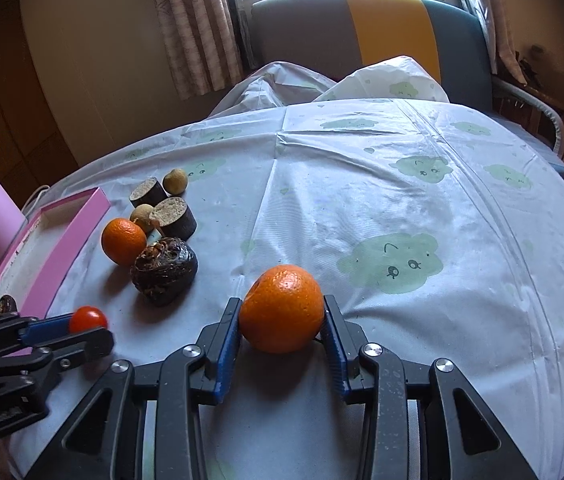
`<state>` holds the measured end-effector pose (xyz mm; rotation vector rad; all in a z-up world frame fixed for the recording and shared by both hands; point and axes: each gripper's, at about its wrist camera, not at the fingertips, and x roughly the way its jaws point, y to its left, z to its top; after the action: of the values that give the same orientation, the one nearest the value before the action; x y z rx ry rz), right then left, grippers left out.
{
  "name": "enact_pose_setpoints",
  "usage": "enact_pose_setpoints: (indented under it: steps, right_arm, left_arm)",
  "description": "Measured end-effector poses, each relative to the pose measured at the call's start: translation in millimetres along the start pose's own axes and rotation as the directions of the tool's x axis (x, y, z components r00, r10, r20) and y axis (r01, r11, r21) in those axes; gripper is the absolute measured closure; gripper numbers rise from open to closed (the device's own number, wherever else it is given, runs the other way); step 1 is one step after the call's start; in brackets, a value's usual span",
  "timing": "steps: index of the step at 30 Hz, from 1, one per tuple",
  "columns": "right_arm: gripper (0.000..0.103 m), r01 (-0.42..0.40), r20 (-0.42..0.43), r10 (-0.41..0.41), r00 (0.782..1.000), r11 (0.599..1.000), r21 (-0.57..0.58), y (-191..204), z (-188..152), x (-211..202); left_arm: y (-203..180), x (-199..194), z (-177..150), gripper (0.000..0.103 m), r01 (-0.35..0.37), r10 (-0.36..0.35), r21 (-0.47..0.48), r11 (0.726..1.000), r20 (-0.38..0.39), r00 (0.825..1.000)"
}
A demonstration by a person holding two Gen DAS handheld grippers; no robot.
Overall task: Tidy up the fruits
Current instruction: 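Grasp the cherry tomato with the left tool while the right tool holds the orange, then lower the tomato into the tray with the left tool and release it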
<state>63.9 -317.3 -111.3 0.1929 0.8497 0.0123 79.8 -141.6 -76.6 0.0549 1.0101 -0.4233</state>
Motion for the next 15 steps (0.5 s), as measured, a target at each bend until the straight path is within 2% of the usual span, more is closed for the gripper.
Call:
enact_pose_setpoints:
  steps: [4,7,11,15]
  right_arm:
    - [0.064,0.023,-0.001,-0.023,1.000,1.000,-0.020,3.3,-0.3,-0.1]
    - [0.064,0.029,-0.002,-0.029,1.000,0.999,-0.026,4.3,-0.2,0.1]
    - [0.064,0.040,-0.003,-0.040,0.999,0.999,-0.034,6.8,-0.4,0.3]
    - [0.064,0.056,-0.005,-0.057,0.998,0.997,-0.048,9.6,-0.4,0.7]
  left_arm:
    - [8.3,-30.9,-0.5,0.074,-0.002,0.002,-0.009,1.000,0.054,0.999]
    - [22.6,-56.1,1.0,0.074,-0.030,0.033,-0.036,0.999,0.111,0.993]
    - [52.5,-78.8,-0.7,0.074,-0.106,0.121,-0.101,0.989,0.155,0.980]
    - [87.1,-85.2,-9.5,0.074,-0.180,0.208,-0.181,0.967,0.147,0.967]
